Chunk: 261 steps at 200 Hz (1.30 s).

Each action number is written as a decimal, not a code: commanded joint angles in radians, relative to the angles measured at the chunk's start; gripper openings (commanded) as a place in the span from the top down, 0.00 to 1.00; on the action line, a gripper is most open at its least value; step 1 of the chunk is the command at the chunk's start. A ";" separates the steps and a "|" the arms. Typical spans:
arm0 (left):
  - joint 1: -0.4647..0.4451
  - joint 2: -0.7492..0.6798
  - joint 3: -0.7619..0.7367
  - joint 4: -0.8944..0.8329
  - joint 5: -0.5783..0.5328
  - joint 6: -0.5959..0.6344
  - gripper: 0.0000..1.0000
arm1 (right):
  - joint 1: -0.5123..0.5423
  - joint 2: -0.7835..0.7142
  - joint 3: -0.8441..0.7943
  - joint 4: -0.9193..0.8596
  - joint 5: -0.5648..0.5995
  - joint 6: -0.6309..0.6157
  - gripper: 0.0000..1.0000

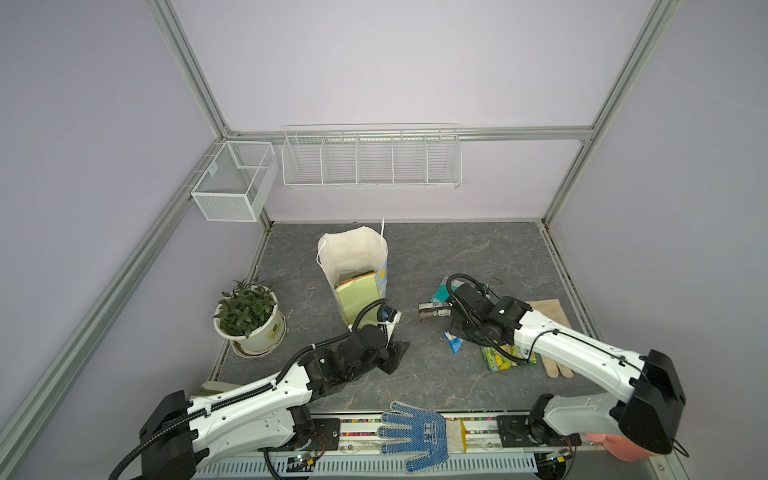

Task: Place the snacks into the paper bag
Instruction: 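Lift the blue packet with the right gripper and carry it toward the bag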

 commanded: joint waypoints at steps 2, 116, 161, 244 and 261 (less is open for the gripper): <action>-0.020 0.030 -0.017 0.040 -0.001 -0.031 0.48 | 0.008 -0.047 0.024 -0.014 0.051 -0.058 0.94; -0.084 0.157 -0.027 0.123 -0.007 -0.052 0.48 | 0.007 -0.152 0.157 0.016 0.092 -0.277 0.94; -0.105 0.171 -0.045 0.148 -0.011 -0.069 0.48 | 0.009 -0.155 0.243 0.042 0.073 -0.376 0.93; -0.123 0.156 -0.066 0.162 -0.030 -0.078 0.48 | 0.011 -0.121 0.416 0.099 -0.016 -0.506 0.93; -0.126 0.153 -0.072 0.163 -0.033 -0.081 0.48 | 0.014 -0.100 0.450 0.108 -0.041 -0.522 0.93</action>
